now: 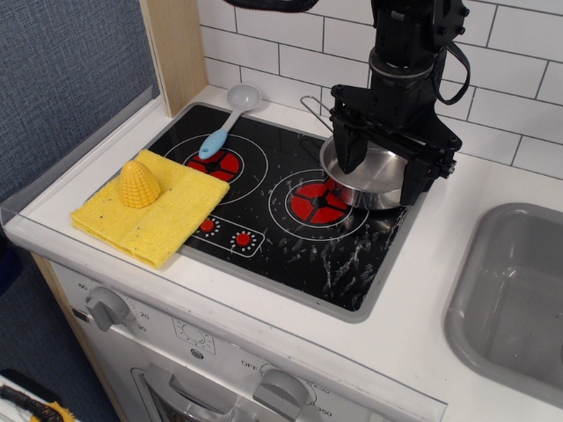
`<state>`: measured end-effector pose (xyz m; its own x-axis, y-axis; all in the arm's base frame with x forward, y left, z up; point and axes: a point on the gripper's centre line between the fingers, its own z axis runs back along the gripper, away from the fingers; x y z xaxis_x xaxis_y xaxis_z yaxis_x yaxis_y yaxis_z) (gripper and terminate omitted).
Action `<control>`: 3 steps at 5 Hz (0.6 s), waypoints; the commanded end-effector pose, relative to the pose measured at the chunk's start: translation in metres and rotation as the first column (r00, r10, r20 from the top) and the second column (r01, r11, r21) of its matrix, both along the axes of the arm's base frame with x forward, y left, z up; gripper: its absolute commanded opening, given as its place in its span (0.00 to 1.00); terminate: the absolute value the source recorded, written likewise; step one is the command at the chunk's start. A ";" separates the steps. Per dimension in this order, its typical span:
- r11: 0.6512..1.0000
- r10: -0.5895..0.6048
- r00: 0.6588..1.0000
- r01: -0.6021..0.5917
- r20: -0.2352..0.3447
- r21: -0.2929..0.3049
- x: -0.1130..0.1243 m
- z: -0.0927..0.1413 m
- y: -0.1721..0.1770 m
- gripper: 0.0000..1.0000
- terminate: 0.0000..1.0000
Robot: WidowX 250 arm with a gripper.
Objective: Place the yellow corn between the ladle na dpot
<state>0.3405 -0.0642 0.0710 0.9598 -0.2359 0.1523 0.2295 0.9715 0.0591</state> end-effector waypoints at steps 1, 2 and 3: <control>1.000 0.000 1.000 0.000 0.000 0.000 0.000 0.000 0.000 1.00 0.00; 0.995 0.095 0.995 -0.095 0.003 -0.027 -0.022 -0.003 0.038 1.00 0.00; 0.987 0.155 0.987 -0.153 0.034 -0.056 -0.045 0.002 0.084 1.00 0.00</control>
<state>0.2895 0.0235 0.0611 0.9863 -0.0697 0.1497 0.0699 0.9975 0.0040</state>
